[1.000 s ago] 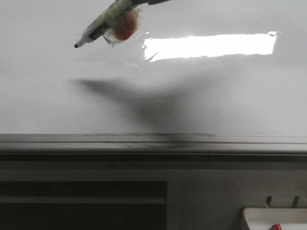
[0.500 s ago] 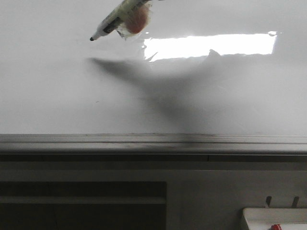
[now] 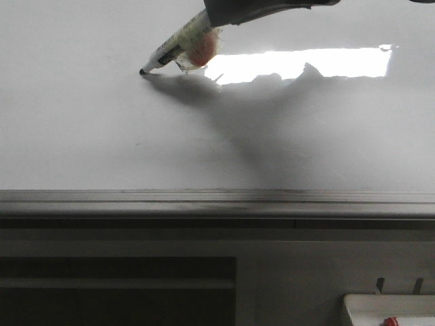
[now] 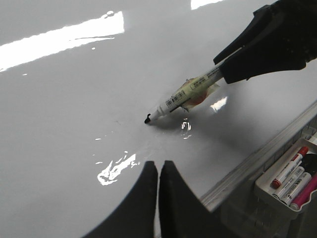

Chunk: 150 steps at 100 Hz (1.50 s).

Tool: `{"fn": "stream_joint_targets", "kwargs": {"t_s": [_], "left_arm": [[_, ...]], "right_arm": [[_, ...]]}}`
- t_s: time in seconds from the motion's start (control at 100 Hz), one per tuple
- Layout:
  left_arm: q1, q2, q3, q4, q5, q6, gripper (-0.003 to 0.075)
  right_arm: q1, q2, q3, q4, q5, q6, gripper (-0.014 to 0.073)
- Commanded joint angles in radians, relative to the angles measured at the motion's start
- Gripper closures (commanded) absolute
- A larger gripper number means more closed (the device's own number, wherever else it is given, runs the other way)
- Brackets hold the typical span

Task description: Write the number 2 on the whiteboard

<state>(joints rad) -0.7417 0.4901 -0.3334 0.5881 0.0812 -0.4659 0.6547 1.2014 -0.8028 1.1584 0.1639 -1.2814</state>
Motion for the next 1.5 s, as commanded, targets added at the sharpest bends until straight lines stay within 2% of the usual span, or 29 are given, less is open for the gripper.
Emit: {"fn": "stream_joint_targets", "kwargs": {"t_s": [0.0,0.11,0.33,0.69,0.84,0.97,1.08,1.26,1.49], "left_arm": [[-0.001,0.005,-0.034,-0.001,-0.066,-0.009,0.0741],[-0.001,0.005,-0.034,-0.001,-0.066,-0.009,0.0741],[-0.001,0.005,-0.034,-0.001,-0.066,-0.009,0.0741],[-0.001,0.005,-0.034,-0.001,-0.066,-0.009,0.0741],[-0.001,0.005,-0.034,-0.001,-0.066,-0.009,0.0741],[-0.001,0.005,-0.034,-0.001,-0.066,-0.009,0.0741],[-0.001,0.005,-0.034,-0.001,-0.066,-0.009,0.0741],[-0.001,0.005,-0.034,-0.001,-0.066,-0.009,0.0741],[-0.001,0.005,-0.034,-0.001,-0.066,-0.009,0.0741]], "right_arm": [[-0.009,-0.023,-0.032,-0.017,-0.106,-0.004,0.0657],[-0.012,-0.053,-0.032,-0.022,-0.139,-0.008,0.0657],[-0.063,-0.107,0.025,-0.022,-0.102,-0.008,0.0655],[-0.064,-0.086,0.125,0.001,0.096,0.023,0.0654],[-0.004,-0.025,0.106,0.003,0.091,0.023,0.0654],[0.057,-0.011,0.097,0.003,0.008,0.023,0.0654],[0.059,-0.013,0.099,0.003,-0.010,0.023,0.0654],[0.004,-0.078,0.161,-0.004,-0.017,0.023,0.0654],[-0.097,-0.195,0.273,-0.004,0.042,0.039,0.0654]]}}
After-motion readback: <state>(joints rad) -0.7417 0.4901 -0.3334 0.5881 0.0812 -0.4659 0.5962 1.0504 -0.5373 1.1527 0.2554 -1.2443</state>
